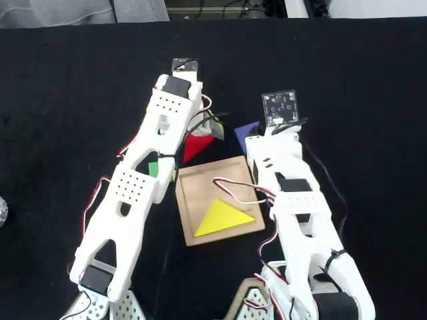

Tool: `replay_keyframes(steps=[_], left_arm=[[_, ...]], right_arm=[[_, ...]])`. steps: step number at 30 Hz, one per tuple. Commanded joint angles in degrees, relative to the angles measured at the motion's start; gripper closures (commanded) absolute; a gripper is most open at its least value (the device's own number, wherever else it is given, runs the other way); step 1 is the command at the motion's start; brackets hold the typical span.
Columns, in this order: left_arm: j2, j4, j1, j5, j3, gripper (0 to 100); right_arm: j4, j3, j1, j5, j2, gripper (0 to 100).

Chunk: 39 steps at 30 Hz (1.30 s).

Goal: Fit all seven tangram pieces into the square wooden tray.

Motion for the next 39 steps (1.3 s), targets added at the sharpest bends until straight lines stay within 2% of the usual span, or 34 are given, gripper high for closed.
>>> replay_keyframes(steps=[1, 29, 35, 39], left_arm=[[-0.4, -0.9, -0.7, 0.1, -0.7, 68], [-0.4, -0.4, -0.6, 0.4, -0.7, 68], [-0.4, -0.4, -0.6, 0.3, -0.7, 79], [-0.4, -0.4, -0.6, 0.4, -0.7, 79]], right_arm=[[-1.2, -0.7, 1.5, 0.6, -2.1, 98.3], [-1.2, -0.7, 1.5, 0.6, -2.1, 98.3], [-1.2, -0.7, 1.5, 0.6, -2.1, 98.3], [-1.2, -0.7, 1.5, 0.6, -2.1, 98.3]])
